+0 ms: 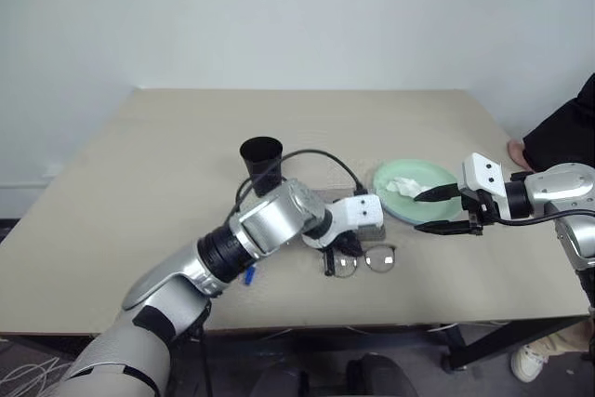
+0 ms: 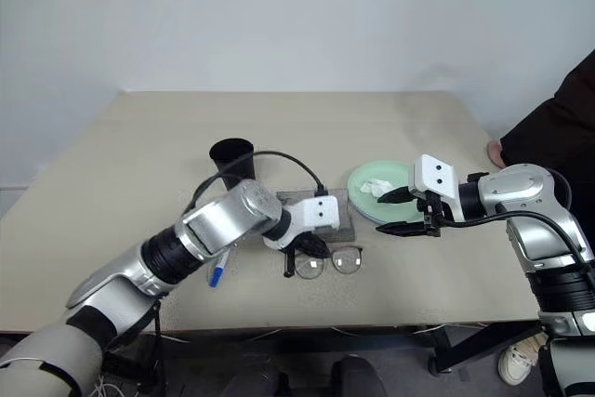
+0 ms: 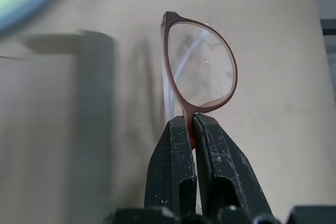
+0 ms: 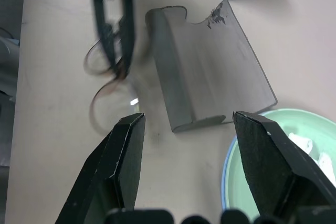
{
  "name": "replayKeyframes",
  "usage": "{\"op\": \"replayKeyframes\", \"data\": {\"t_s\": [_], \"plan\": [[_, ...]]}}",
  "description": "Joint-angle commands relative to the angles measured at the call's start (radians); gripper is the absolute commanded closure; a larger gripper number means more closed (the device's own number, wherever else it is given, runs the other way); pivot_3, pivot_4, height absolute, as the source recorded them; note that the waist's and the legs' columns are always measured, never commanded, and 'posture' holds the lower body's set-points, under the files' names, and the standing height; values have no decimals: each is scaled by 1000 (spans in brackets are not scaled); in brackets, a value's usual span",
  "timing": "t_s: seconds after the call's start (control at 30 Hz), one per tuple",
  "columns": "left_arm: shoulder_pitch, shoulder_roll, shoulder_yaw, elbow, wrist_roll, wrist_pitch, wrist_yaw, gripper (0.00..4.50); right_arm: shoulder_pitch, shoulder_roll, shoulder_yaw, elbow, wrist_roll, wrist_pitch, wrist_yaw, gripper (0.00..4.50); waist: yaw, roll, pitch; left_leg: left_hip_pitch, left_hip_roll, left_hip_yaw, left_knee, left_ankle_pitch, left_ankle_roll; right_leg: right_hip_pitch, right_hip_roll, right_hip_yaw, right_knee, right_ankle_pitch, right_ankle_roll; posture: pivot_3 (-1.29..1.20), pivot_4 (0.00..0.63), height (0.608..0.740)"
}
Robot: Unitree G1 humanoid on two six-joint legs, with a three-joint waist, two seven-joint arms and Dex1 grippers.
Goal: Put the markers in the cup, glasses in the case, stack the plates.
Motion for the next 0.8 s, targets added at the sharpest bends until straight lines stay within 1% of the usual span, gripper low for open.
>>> {"op": "replayKeyframes", "data": {"t_s": [0.03,0.13,0.27,0.43,0.57,0.67,0.8], "plan": [[-53,23,80,-24,-5,-43,-36,4448,-37,-6,-19,20,4,-27,1,1617,1,0,0,0,0,0,0,0,0,0,0,0,0,0,0,0,0,709],[-71,37,126,-21,-11,-70,-56,4448,-46,-4,-17,44,-2,-38,-1,1617,1,0,0,0,0,0,0,0,0,0,0,0,0,0,0,0,0,709],[-79,42,148,45,34,-167,-49,4448,-55,1,-12,61,-5,-49,-3,1617,1,0,0,0,0,0,0,0,0,0,0,0,0,0,0,0,0,709],[-43,-26,130,194,125,-337,39,4448,-59,9,-11,63,-3,-50,-9,1617,3,0,0,0,0,0,0,0,0,0,0,0,0,0,0,0,0,709],[-11,-82,118,296,181,-442,64,4448,-65,14,-11,64,-3,-48,-12,1617,8,0,0,-1,-1,0,0,0,0,0,-1,1,0,1,1,0,0,709],[5,-105,113,350,221,-501,65,4448,-67,17,-11,64,-4,-48,-13,1617,8,0,0,-2,-1,0,0,0,0,-1,-1,1,0,1,1,0,0,709],[18,-111,103,405,276,-572,60,4448,-71,22,-11,62,-3,-44,-16,1617,8,0,0,-2,-1,0,0,0,0,-1,-1,1,0,1,1,0,0,709]]}}
